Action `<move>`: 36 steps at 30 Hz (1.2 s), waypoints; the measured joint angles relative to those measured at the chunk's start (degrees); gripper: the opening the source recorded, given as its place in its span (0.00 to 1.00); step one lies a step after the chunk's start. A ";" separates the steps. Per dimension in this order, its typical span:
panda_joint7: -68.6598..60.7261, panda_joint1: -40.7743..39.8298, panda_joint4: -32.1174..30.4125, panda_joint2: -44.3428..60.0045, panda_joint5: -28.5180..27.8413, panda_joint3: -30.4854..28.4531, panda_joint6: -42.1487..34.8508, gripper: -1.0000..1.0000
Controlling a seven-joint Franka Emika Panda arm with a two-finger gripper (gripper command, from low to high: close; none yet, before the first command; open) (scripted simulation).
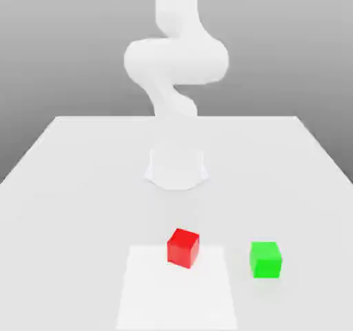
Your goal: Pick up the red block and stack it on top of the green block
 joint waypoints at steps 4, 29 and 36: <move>-11.66 4.07 -6.59 7.19 -0.08 -4.57 5.37 0.50; -63.05 16.68 -30.09 45.91 6.85 -11.96 34.92 0.50; -69.14 10.17 -29.48 53.18 15.69 -3.11 41.11 0.00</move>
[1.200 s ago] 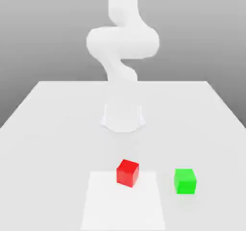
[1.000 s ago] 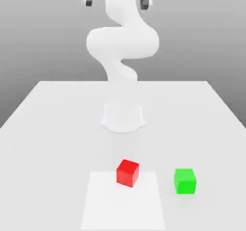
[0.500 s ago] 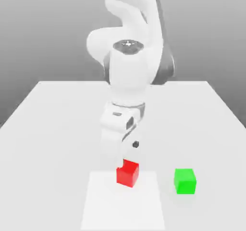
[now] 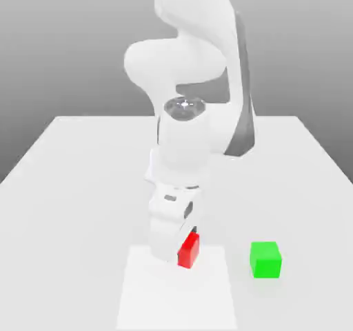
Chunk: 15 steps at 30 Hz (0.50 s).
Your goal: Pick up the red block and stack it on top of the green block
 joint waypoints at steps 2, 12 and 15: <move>0.00 0.00 0.00 0.00 0.00 0.00 -0.02 0.00; 4.17 2.59 -0.32 -4.63 -6.09 -4.32 -4.00 0.00; 7.20 3.06 -0.69 -7.81 -10.41 -6.08 -6.67 0.00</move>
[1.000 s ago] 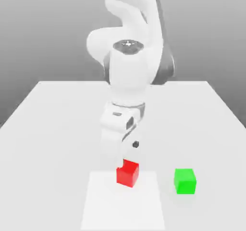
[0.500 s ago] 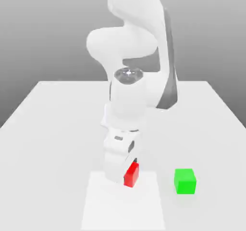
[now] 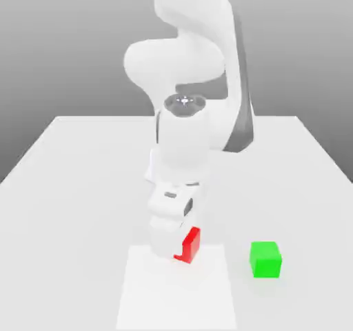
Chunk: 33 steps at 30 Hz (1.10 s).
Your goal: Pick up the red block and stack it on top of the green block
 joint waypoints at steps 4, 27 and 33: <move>3.50 -1.12 -0.68 -4.03 -4.78 -0.25 -3.32 0.00; 53.97 5.36 7.08 -8.43 -5.15 14.91 -15.81 0.00; 60.83 6.91 8.63 -0.76 -5.50 16.31 -9.72 0.00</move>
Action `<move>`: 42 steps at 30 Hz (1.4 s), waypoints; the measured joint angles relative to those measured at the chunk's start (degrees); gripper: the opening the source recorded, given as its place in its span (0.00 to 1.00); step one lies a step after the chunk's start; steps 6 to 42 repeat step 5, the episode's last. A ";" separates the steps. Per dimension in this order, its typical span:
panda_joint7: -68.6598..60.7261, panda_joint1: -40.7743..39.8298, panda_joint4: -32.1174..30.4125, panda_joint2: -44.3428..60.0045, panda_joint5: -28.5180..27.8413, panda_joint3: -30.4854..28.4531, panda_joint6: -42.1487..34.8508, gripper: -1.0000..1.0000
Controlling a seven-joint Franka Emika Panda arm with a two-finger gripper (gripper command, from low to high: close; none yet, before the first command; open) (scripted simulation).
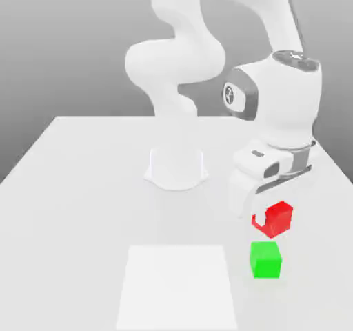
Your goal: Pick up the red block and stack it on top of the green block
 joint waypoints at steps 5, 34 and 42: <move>0.90 0.18 0.17 3.96 -1.11 -0.54 3.77 1.00; 0.90 0.18 0.17 3.96 -1.11 -0.54 3.77 1.00; 0.90 0.18 0.17 3.96 -1.11 -0.54 3.77 1.00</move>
